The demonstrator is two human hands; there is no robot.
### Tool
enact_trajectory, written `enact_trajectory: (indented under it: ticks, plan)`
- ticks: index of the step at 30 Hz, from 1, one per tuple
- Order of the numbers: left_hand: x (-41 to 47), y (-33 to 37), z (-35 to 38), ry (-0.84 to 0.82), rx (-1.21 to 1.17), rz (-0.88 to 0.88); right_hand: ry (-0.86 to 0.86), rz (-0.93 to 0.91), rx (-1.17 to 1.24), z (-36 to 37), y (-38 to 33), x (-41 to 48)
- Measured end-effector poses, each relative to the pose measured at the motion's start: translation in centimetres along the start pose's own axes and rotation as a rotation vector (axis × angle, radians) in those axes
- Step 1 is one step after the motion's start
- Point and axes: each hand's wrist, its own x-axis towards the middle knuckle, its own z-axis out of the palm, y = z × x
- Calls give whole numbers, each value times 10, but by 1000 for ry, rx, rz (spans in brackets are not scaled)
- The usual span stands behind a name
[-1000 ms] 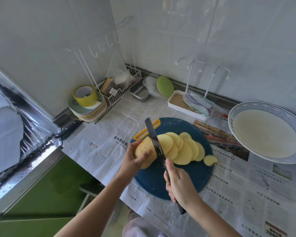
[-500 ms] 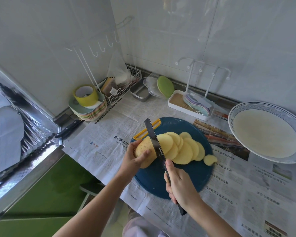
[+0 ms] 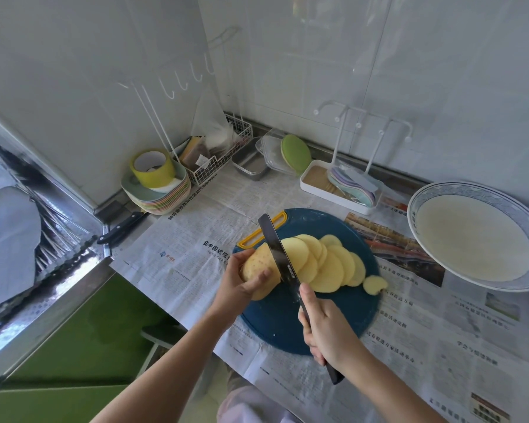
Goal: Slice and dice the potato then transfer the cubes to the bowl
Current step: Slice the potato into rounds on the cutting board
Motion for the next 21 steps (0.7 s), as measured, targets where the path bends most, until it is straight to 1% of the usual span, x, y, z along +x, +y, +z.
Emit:
enact_trajectory:
  ticks: [6, 17, 21]
  plan:
    - [3, -9, 1, -10, 124, 64, -1, 15, 12, 0, 8, -4]
    - [7, -14, -3, -38, 181, 63, 27, 29, -93, 12, 15, 15]
    - [8, -12, -4, -69, 157, 45, 41, 41, -120, 19, 19, 25]
